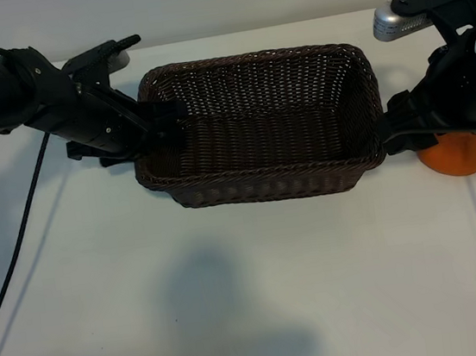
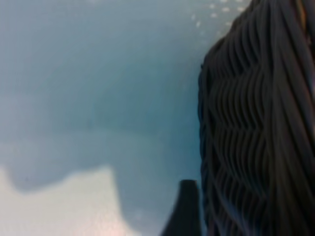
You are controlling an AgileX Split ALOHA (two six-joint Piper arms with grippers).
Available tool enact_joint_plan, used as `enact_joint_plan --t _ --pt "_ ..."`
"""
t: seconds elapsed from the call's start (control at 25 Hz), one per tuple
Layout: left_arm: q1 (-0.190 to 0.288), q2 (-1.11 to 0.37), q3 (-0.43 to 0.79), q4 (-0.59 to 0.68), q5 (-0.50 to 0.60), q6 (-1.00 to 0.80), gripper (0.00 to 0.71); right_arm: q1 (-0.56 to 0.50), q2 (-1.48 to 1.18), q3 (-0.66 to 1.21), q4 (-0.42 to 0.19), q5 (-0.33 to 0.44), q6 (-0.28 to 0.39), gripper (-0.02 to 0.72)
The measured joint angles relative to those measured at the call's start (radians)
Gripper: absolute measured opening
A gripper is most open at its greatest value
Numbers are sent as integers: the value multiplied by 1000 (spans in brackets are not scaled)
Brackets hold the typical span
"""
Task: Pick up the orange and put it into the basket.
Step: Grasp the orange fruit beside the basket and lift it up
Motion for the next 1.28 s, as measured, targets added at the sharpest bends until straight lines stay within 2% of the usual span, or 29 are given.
enact_joint_plan --t 0.12,0.44,0.68,0.84,0.96,1.08,1.2,1.28 --pt "0 -26 0 54 36 -33 698 0 0 0 0 0 0 581" --pt "0 -169 -2 296 120 -186 664 0 0 0 0 0 0 581" --pt "0 -292 -2 346 144 -203 658 0 0 0 0 0 0 581" --pt "12 -372 -2 403 205 -204 647 0 0 0 0 0 0 581" --pt "72 -449 -2 437 259 -205 642 0 0 0 0 0 0 581" --pt "171 -544 -2 483 309 -205 640 0 0 0 0 3 0 581" --pt "296 -629 -2 537 367 -191 639 0 0 0 0 14 0 581" --pt "364 -673 -2 555 399 -184 633 0 0 0 0 16 0 581"
